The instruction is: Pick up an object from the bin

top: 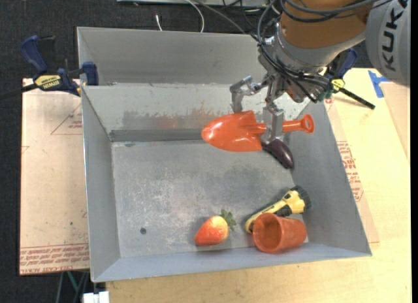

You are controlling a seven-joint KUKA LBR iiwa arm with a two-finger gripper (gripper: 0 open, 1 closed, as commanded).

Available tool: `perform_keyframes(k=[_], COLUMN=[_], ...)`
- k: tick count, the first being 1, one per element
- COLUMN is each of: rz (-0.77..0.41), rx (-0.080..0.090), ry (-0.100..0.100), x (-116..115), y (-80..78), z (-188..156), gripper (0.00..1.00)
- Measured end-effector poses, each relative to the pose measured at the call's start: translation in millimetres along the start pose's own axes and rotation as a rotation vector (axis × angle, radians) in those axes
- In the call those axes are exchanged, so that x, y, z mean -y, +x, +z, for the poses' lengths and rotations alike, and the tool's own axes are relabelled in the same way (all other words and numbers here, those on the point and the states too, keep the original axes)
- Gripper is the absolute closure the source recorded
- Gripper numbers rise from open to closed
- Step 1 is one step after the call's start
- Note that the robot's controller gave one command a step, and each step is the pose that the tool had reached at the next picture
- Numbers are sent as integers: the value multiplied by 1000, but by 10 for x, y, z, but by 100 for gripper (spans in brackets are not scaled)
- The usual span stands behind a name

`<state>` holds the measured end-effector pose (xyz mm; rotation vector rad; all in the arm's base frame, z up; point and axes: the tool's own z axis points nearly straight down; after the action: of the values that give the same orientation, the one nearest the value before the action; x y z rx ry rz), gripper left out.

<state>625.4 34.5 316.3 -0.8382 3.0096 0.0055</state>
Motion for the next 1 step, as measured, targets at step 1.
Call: perform_keyframes(k=[1], rz=[200], rx=[14], ry=[4], x=[321], y=[230], z=[642], gripper=[100])
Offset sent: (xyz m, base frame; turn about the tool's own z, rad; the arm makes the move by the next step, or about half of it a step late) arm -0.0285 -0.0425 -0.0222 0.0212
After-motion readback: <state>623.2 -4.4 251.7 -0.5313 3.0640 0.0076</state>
